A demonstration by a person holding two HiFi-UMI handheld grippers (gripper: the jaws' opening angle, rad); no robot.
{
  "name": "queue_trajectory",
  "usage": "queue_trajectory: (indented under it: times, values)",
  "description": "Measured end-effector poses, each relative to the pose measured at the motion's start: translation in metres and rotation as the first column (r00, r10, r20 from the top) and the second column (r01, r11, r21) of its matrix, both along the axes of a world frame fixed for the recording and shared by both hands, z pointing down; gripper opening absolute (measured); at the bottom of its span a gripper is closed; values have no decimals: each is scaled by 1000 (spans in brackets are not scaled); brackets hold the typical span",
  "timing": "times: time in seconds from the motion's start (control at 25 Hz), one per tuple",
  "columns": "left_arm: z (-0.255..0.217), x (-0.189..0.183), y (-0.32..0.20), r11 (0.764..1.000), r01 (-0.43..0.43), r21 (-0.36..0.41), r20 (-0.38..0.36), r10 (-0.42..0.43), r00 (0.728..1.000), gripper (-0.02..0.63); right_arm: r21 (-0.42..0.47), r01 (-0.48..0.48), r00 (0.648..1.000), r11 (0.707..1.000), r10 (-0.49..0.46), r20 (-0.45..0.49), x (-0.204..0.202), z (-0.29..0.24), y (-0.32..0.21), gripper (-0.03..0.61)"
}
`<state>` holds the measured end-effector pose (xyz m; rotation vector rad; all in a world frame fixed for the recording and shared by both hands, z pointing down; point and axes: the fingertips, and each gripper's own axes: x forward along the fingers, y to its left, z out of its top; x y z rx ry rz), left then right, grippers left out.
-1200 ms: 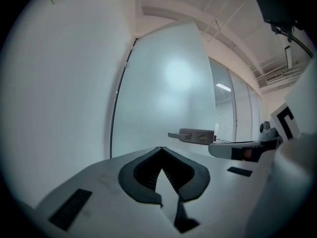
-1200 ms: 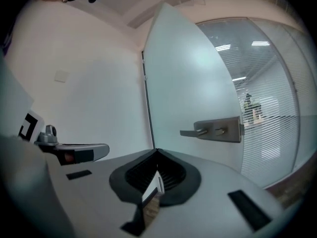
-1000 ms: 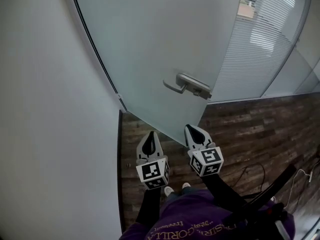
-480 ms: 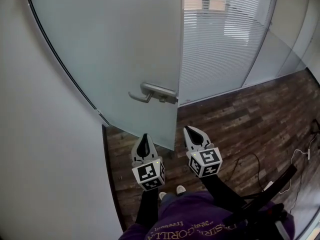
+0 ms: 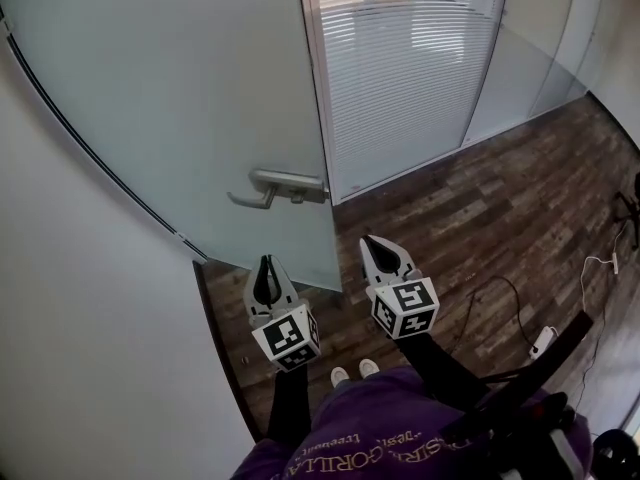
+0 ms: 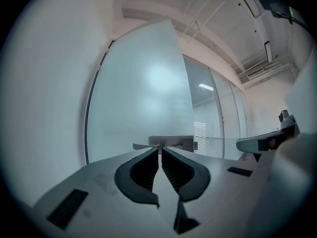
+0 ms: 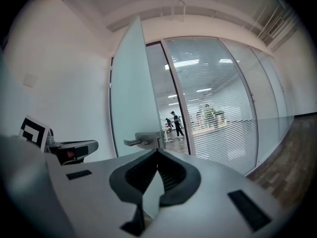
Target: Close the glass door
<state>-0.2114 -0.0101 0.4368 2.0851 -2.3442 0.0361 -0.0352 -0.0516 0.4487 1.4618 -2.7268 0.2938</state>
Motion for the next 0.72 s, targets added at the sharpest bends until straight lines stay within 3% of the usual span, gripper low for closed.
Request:
queue_trajectory:
  times: [0.24, 0.32, 0.4, 0.48, 0.56, 0.72]
  values:
    - [-5, -4, -16, 999, -23, -39, 91, 26, 996, 18, -15, 18, 1000, 1000, -18, -3, -13, -5, 1, -3]
    - [-4, 0, -25, 995, -58, -77, 168, 71, 983, 103, -14, 22, 1000, 1000, -22, -4, -15, -5, 1, -3]
    - [-4, 3, -39, 988, -104, -116, 292, 134, 947, 146, -14, 21, 1000, 1000, -21, -4, -15, -8, 1, -3]
    - [-1, -2, -55, 978, -134, -163, 433, 193, 880, 172, -17, 19, 1000, 1000, -19, -4, -18, -12, 0, -3]
    - [3, -13, -74, 966, -150, -209, 553, 243, 797, 231, -22, 19, 1000, 1000, -19, -3, -24, -11, -3, -3]
    - [7, -24, -110, 946, -142, -291, 749, 318, 581, 252, -31, 9, 1000, 999, -9, -2, -27, -10, -6, -3]
